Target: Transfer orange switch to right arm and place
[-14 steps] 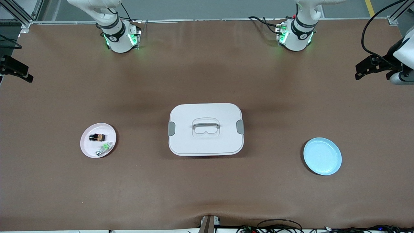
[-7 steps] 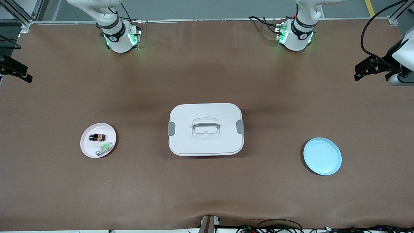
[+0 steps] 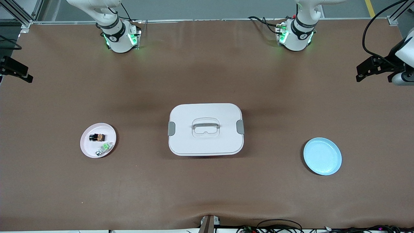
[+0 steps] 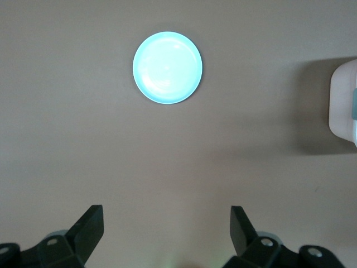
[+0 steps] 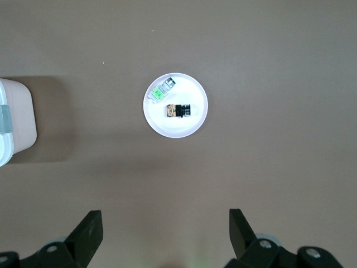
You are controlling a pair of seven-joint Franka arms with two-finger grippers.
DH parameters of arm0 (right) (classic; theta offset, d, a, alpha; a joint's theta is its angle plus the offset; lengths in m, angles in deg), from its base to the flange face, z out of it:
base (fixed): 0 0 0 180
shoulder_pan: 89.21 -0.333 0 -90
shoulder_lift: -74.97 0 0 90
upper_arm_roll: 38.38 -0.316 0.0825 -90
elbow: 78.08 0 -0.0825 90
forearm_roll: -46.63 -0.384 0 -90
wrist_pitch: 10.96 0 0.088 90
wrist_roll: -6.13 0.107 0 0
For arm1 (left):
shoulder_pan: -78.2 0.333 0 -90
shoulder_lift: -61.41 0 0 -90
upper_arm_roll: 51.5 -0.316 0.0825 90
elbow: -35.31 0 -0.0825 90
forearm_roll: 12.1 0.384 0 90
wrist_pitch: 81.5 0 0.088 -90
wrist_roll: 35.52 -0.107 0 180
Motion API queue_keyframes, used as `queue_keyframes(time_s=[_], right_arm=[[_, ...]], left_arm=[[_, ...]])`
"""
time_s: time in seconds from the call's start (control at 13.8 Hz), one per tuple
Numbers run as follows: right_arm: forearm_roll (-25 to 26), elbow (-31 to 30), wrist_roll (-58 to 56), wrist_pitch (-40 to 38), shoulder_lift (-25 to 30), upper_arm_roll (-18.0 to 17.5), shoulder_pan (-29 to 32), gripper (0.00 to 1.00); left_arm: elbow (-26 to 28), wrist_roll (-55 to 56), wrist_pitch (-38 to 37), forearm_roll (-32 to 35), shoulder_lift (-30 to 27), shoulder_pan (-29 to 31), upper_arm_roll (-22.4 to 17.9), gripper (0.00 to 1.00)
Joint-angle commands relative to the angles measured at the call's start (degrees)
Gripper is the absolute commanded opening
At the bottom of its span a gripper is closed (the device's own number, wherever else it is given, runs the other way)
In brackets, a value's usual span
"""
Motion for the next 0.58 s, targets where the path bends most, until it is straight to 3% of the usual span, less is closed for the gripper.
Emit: queue_keyframes(time_s=[0.0,0.51], right_arm=[[-0.49,-1.52,0.33,0.84,1.47,0.85,-0.77,1.0],[-0.49,-1.43,0.33,2.25,1.38,0.94,0.38,1.0]], left_arm=[[-1.91,-0.15,-0.87,-0.8,0.78,-0.12,-0.08,1.0],[-2.17,5.83,-1.92,-0.71,0.34,0.06,2.47,1.0]])
